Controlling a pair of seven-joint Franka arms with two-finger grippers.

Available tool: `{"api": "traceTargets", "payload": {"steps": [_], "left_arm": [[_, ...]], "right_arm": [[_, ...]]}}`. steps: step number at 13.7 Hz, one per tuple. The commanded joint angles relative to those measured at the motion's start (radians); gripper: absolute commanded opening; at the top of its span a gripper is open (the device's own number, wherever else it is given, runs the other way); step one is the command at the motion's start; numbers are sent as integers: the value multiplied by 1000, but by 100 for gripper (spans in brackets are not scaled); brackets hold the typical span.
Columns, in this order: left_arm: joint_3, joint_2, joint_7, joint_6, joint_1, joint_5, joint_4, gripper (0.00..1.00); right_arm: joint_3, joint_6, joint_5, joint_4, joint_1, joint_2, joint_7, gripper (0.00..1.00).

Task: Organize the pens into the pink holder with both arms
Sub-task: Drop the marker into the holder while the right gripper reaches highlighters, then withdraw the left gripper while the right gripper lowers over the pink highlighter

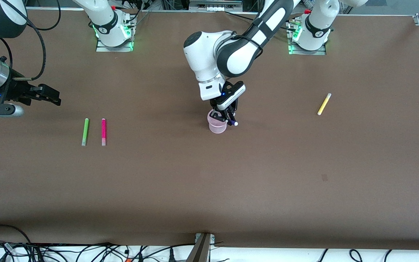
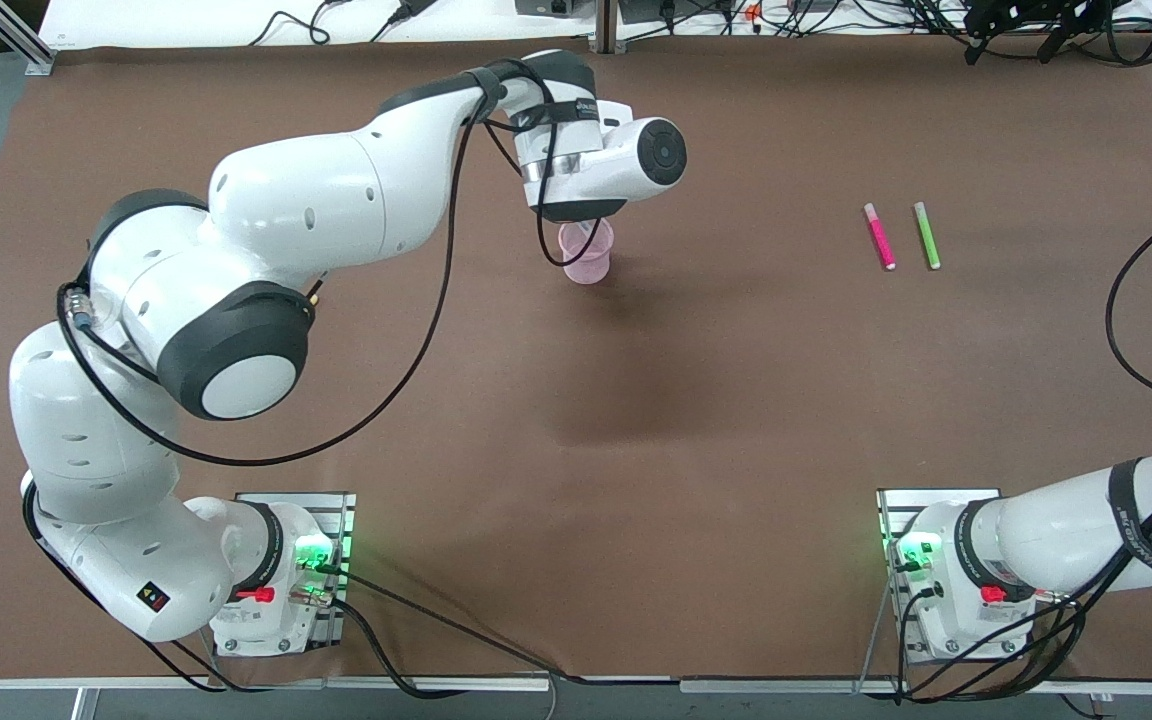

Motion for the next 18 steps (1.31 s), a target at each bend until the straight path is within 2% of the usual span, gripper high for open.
{"api": "traceTargets", "payload": {"steps": [1,8,9,11,12,15,18], "left_arm": [[18,43,-20,-36,-34,51,60,0],[17,52,-23,-36,-34,50,72,1],[17,52,-23,-36,-34,48,72,27],[17,52,-23,-36,-34,50,72,67],[17,52,-22,-36,-34,50,72,75],[17,45,-10,-37,-30,50,87,83],[8,-10,120,-66,36,13,97,88]], "right_arm": [[3,-11,3,17,1,39,-11,100],[6,-12,6,15,1,46,-16,100],[6,-12,4,15,1,52,-19,100],[6,-14,6,14,1,71,-29,100],[6,-15,10,9,1,72,-26,100],[6,49,16,-98,1,51,-29,100],[6,312,16,-363,1,2,-28,100]]}}
